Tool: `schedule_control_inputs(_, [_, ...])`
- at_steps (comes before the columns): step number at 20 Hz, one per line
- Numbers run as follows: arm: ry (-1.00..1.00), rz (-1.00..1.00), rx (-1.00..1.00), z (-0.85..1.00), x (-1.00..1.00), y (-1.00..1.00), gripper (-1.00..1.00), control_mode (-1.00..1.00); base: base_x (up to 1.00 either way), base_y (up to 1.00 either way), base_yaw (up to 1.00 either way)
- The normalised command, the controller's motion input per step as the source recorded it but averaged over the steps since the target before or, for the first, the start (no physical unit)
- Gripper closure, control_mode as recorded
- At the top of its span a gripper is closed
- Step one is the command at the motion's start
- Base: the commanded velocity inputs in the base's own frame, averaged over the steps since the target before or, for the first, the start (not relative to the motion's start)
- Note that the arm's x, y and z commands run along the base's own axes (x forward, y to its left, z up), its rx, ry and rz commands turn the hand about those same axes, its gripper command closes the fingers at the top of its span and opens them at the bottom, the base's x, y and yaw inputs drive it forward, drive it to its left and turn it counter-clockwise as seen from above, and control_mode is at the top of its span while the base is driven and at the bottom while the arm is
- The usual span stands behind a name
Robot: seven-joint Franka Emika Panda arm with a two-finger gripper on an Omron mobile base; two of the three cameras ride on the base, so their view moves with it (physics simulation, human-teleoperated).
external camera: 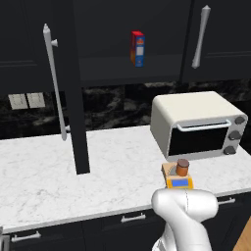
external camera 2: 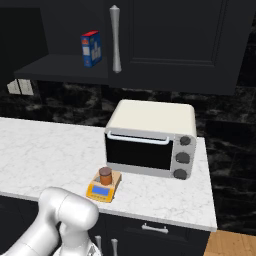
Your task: Pick the jam and place it on the digital scale for weighing, and close the cabinet.
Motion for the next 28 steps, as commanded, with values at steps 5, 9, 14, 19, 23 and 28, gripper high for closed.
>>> schedule_control_inputs(5, [0.00, -0.06, 0.21, 0.00, 1.00, -0.42, -1.00, -1.00, 0.00, 0.00, 0.00])
schedule_control_inputs(9, [-0.02, 0.00, 0.17, -0.04, 1.00, -0.49, -1.00, -1.00, 0.00, 0.00, 0.00])
schedule_control_inputs(14, [0.07, 0.00, 0.11, -0.06, 1.00, -0.74, -1.00, -1.00, 0.00, 0.00, 0.00])
schedule_control_inputs(19, [0.14, 0.00, 0.08, -0.09, 0.96, -0.85, -1.00, -1.00, 0.00, 0.00, 0.00])
schedule_control_inputs(23, [0.15, 0.00, 0.13, -0.05, 0.83, -1.00, -1.00, -1.00, 0.00, 0.00, 0.00])
schedule_control_inputs(28, [0.06, 0.00, 0.17, 0.00, 0.48, -1.00, -1.00, -1.00, 0.00, 0.00, 0.00])
